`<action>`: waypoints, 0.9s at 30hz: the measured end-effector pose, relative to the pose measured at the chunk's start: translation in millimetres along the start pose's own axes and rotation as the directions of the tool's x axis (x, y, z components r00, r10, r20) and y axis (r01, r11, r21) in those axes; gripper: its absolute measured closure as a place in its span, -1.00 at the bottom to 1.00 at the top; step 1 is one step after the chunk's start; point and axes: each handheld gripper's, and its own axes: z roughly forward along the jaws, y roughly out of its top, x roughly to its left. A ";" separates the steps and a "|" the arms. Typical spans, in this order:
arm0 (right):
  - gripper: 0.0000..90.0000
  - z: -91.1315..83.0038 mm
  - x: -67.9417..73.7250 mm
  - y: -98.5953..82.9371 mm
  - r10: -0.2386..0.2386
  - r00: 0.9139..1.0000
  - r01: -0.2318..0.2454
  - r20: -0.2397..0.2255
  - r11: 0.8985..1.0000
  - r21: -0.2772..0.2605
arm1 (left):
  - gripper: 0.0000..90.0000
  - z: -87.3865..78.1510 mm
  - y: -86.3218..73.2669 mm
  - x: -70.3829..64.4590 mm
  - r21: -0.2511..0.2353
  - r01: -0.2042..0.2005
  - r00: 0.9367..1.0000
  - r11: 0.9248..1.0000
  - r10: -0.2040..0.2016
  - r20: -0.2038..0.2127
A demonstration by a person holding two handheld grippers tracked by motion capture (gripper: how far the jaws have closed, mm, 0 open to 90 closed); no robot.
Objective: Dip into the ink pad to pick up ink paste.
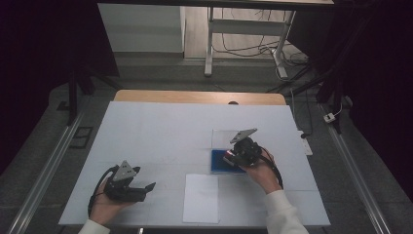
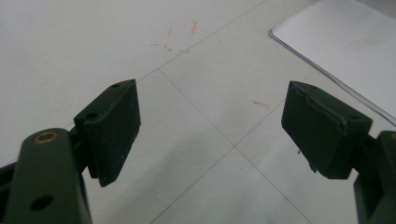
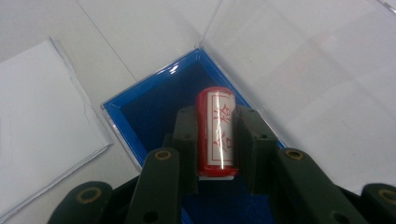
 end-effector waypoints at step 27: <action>0.56 -4.0 4.2 2.9 -0.027 0.999 0.027 0.022 1.000 0.000 | -0.56 0.1 0.3 -0.9 0.002 -0.002 1.000 1.000 0.002 -0.001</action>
